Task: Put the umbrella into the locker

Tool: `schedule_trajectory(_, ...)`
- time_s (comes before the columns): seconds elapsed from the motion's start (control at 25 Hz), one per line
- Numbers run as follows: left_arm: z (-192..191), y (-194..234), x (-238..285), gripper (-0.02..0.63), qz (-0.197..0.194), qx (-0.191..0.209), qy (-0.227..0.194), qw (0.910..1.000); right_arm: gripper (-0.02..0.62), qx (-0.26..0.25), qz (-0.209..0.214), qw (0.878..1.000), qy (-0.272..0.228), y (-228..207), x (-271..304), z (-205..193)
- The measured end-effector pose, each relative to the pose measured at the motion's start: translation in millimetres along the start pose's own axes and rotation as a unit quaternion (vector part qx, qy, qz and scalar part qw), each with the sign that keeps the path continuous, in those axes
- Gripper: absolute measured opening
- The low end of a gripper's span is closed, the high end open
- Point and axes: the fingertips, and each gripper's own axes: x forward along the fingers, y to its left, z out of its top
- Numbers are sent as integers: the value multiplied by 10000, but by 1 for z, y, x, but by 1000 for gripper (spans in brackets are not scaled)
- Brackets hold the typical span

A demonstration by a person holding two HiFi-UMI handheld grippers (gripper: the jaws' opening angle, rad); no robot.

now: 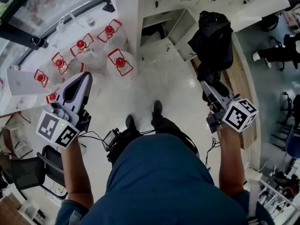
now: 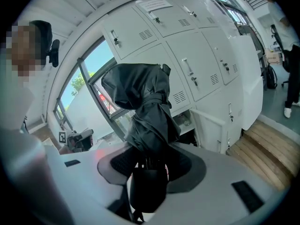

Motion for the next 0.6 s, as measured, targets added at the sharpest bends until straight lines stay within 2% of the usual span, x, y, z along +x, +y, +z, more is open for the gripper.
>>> schedule_trajectory(0.6, -33, 24, 29, 18, 250, -202, 263, 9991, 186, 59, 23, 9979, 646, -72, 93, -20)
